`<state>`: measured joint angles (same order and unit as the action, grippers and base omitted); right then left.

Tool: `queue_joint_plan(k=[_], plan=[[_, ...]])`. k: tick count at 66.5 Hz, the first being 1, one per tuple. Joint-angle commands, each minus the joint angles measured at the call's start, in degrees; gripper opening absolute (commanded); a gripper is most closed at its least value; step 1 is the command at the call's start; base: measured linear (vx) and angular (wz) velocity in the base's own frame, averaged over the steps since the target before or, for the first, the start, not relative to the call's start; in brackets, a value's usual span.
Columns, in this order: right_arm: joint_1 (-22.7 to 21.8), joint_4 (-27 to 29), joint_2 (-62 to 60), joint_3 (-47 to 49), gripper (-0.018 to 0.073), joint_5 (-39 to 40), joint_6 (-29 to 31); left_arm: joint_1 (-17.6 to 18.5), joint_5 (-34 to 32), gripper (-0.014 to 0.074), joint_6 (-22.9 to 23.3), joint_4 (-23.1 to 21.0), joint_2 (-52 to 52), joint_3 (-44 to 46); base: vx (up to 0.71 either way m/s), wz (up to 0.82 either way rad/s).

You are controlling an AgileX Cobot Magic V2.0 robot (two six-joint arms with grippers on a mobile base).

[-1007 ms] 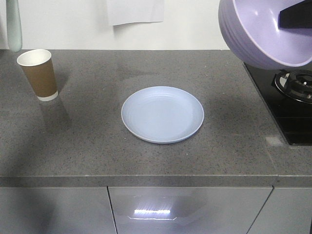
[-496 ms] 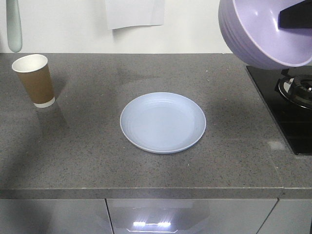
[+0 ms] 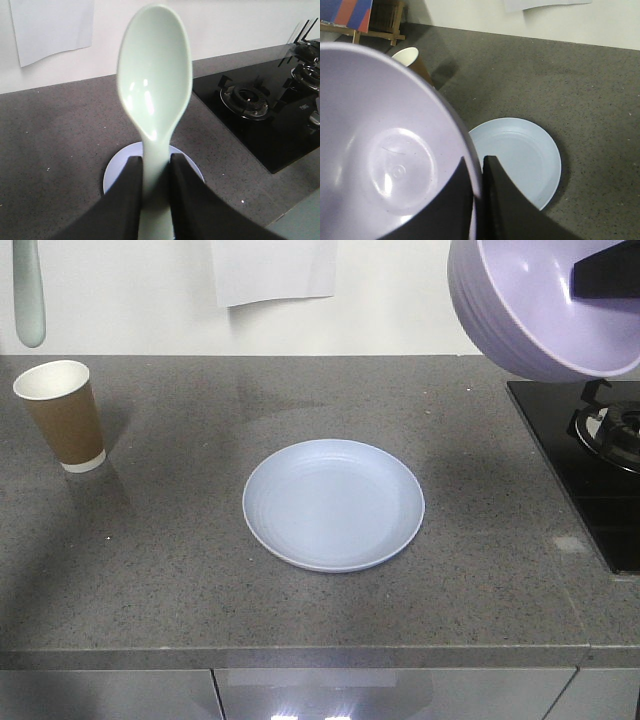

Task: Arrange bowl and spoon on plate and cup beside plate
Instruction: 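Approach and stop with the plate in front of the robot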

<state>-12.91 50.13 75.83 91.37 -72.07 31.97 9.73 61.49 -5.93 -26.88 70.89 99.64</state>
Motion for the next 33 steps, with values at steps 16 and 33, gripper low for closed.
queue_joint_plan(k=[16, 33], plan=[[-0.10, 3.23, -1.42, 1.56, -0.0006, 1.43, 0.59, 0.32, -3.52, -0.0006, -0.20, -1.81, -0.93, 1.19, 0.04, -0.01], [-0.10, 3.23, -1.42, 1.56, -0.0006, 1.43, 0.59, 0.32, -3.52, -0.0006, -0.20, -1.81, -0.93, 1.19, 0.04, 0.00]])
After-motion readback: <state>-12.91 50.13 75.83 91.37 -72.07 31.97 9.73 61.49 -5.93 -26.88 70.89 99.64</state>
